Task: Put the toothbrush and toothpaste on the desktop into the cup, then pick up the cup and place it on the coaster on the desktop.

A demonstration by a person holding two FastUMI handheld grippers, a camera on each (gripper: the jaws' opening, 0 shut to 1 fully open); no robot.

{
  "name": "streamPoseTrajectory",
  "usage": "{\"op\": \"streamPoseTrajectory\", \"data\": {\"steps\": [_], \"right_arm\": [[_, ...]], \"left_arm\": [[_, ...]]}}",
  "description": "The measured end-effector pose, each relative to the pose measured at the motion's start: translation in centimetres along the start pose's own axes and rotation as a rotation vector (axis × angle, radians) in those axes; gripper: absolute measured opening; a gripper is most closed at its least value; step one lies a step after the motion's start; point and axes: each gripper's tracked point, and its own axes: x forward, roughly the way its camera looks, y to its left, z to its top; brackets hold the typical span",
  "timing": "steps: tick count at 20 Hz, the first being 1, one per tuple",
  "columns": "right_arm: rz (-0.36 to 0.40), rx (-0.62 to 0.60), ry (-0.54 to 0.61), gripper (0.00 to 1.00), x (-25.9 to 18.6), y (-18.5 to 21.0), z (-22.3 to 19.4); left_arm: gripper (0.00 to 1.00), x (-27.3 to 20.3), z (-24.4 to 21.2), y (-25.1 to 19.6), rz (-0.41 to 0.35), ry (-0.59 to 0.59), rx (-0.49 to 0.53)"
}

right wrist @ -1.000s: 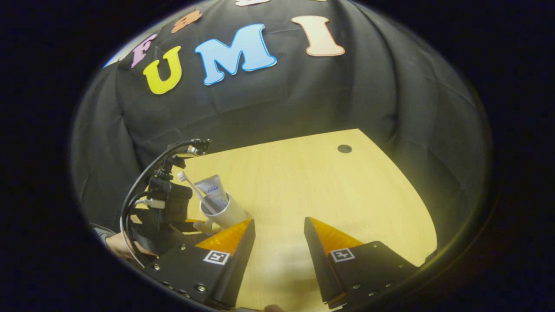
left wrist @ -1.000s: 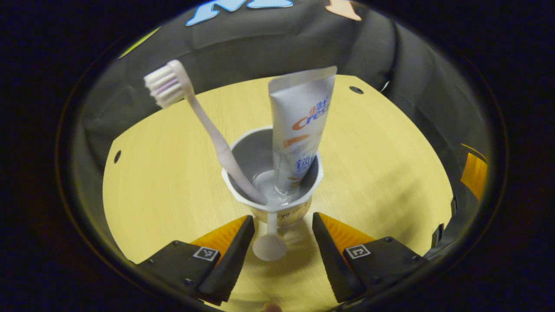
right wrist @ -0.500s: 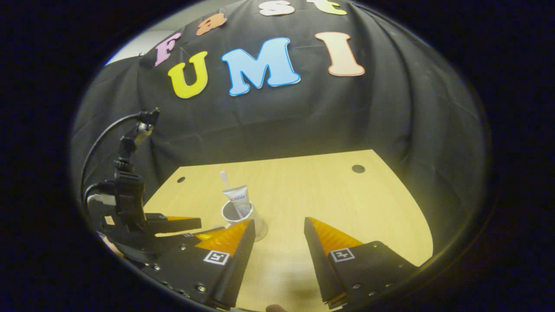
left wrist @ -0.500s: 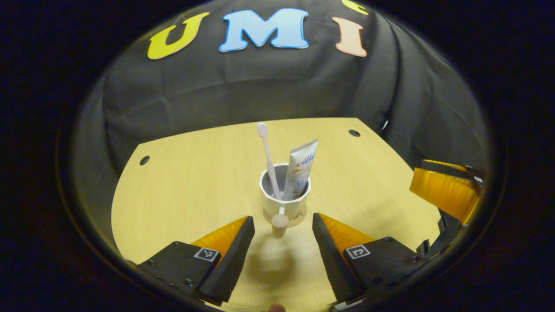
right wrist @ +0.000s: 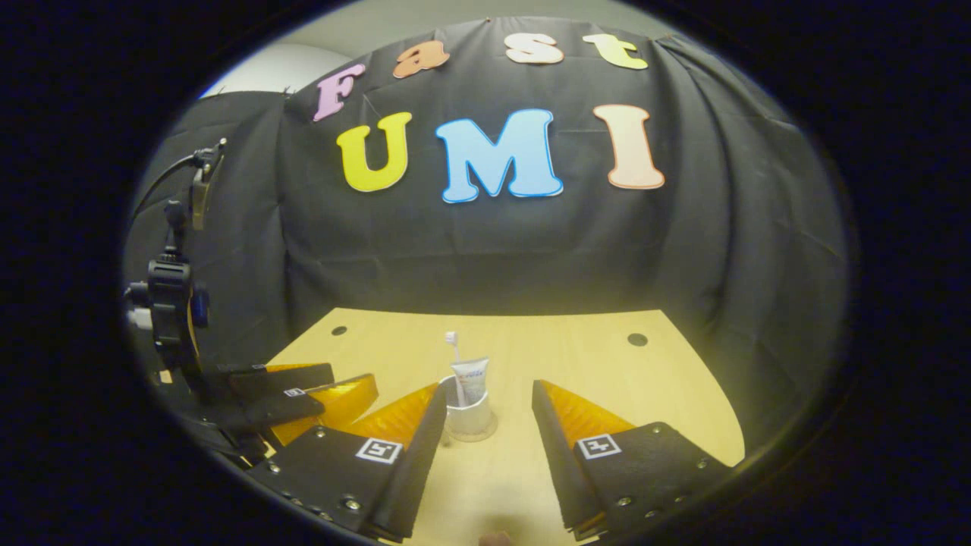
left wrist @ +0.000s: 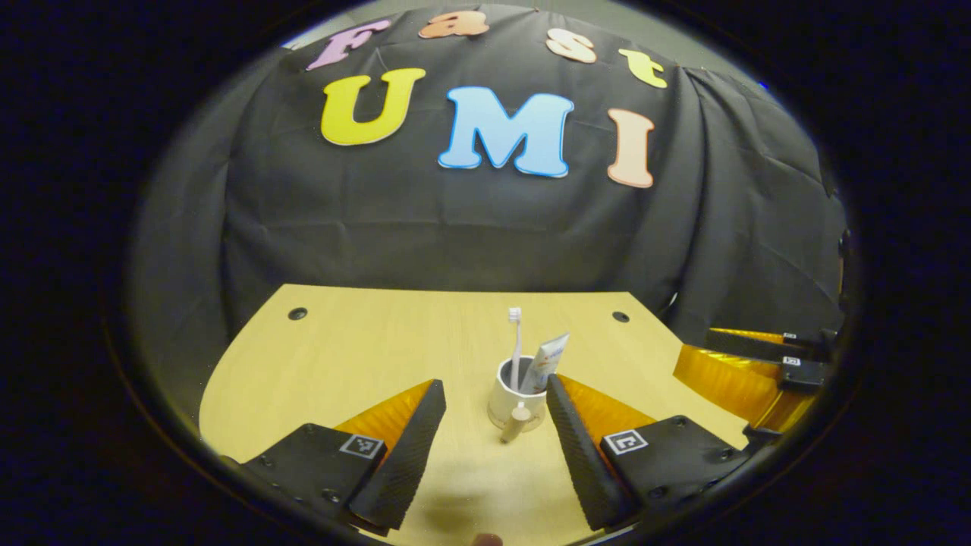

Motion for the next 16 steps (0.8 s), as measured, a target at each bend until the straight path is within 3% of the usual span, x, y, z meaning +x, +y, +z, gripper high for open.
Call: {"op": "streamPoseTrajectory", "data": {"steps": [4,8,12,16], "right_arm": [[-0.062,-0.012,-0.056,0.66,-0.8,1.0,0.7],[-0.071,0.003,-0.088,0.89,-1.5,1.8,1.7],[-0.071,-0.003,-0.138,0.94,-1.8,2.0,3.1],[-0.061,-0.011,-0.154,0.92,-2.3,2.2,3.3]], "left_arm": [[0.89,-4.0,1.2,3.9,0.048,-0.091,0.055],[0.89,-6.2,3.4,5.0,0.064,-0.159,0.099],[0.89,-7.5,4.9,5.0,0.077,-0.205,0.112],[0.89,-7.5,5.3,4.6,0.079,-0.218,0.107]]}}
